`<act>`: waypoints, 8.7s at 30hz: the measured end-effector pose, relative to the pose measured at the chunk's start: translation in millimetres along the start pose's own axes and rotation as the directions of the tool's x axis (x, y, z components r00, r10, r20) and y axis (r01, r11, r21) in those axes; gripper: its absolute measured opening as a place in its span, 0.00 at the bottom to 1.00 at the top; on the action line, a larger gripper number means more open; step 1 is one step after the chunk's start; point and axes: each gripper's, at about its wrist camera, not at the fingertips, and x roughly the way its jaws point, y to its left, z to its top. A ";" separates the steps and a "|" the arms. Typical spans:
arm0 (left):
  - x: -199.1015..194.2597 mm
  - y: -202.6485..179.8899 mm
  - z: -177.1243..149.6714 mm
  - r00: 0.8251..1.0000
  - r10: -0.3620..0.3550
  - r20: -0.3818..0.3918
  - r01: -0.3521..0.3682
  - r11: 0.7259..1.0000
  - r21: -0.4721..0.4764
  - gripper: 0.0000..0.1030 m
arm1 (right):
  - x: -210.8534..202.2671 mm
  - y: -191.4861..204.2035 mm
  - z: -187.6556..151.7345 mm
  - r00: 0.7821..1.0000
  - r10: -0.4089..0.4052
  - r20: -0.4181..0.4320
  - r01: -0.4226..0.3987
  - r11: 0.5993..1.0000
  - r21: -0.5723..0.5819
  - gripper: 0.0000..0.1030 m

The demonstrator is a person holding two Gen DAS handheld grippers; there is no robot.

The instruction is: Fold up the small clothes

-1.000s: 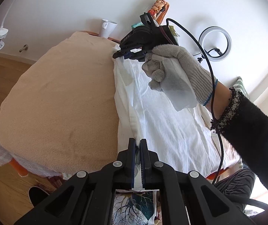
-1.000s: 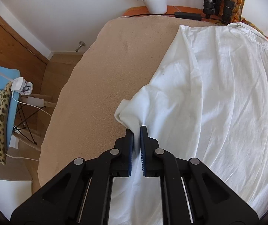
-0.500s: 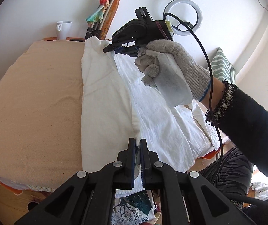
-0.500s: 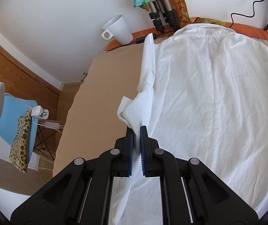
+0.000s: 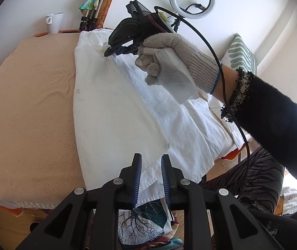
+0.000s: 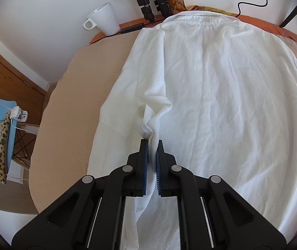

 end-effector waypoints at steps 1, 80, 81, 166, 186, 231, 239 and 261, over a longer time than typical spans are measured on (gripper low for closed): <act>-4.0 3.9 -0.4 1.000 0.008 0.010 -0.008 1.000 -0.009 0.16 | 2.1 -1.5 -0.3 1.000 -0.008 -0.014 0.008 1.000 -0.004 0.08; 78.4 -109.7 80.1 0.997 0.065 0.048 -0.075 0.969 0.237 0.85 | -242.3 -247.1 -151.9 0.955 -0.150 0.255 0.097 0.973 0.209 0.42; 82.9 -109.9 80.7 0.997 0.062 0.038 -0.069 0.969 0.235 0.85 | -236.1 -258.1 -154.3 0.962 -0.152 0.229 0.098 0.968 0.230 0.42; 95.5 -65.9 77.2 0.997 0.071 0.007 -0.071 0.995 0.070 0.74 | -178.1 -207.7 -207.1 0.995 -0.102 0.017 0.100 0.990 0.103 0.10; 59.8 -3.6 79.0 0.995 -0.093 0.023 0.096 0.974 -0.203 0.74 | -219.8 -64.3 -233.6 0.965 0.258 0.052 -0.230 0.924 -0.305 0.53; 63.8 -116.1 24.2 0.996 0.047 0.073 -0.061 0.976 0.211 0.27 | -233.7 -234.9 -135.6 0.964 0.130 0.230 -0.178 0.963 0.201 0.35; 106.7 -170.3 13.5 1.000 0.000 0.010 -0.002 0.959 0.285 0.32 | -287.2 -278.0 -161.9 0.929 0.142 0.341 -0.234 0.941 0.245 0.42; 177.3 -212.8 16.4 0.997 0.066 -0.047 -0.044 0.927 0.372 0.14 | -297.2 -327.9 -182.9 0.911 0.168 0.376 -0.299 0.898 0.323 0.42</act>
